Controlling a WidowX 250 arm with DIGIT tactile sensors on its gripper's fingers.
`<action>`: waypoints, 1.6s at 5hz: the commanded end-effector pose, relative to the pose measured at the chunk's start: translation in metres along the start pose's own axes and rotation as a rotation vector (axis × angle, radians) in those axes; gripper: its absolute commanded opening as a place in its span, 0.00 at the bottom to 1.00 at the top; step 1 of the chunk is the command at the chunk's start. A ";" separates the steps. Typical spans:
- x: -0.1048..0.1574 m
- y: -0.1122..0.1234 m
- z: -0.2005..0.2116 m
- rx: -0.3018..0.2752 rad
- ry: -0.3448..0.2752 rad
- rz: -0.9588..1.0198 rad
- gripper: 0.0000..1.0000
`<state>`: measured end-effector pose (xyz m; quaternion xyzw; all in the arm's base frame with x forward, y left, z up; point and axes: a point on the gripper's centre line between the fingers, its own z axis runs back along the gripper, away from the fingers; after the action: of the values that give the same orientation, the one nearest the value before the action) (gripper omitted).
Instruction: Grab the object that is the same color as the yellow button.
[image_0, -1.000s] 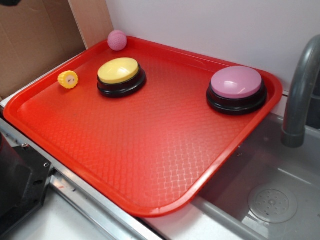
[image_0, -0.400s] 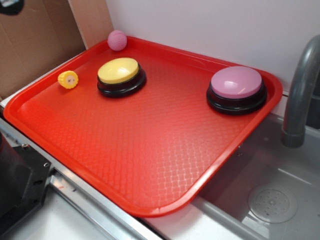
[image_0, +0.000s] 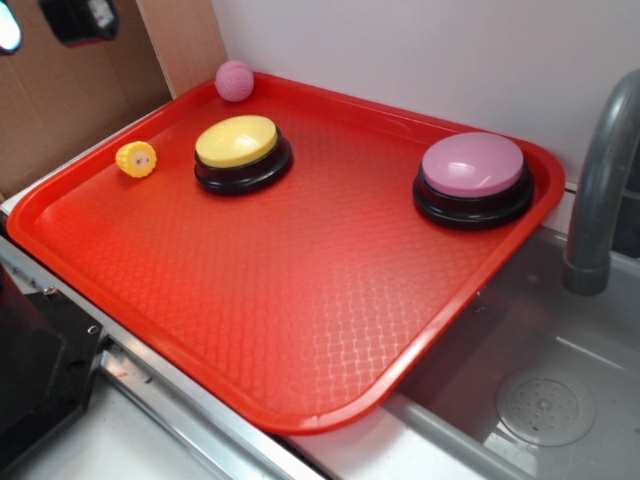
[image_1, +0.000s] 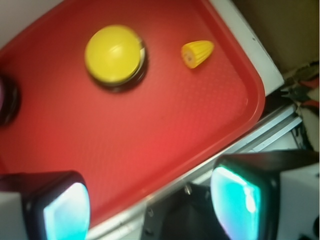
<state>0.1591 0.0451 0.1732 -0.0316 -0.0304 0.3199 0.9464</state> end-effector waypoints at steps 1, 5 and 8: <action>0.055 0.044 -0.039 0.061 -0.124 0.486 1.00; 0.093 0.080 -0.126 0.111 -0.100 0.927 1.00; 0.094 0.073 -0.150 0.031 -0.084 0.872 1.00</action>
<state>0.2128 0.1498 0.0145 -0.0110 -0.0310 0.6929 0.7203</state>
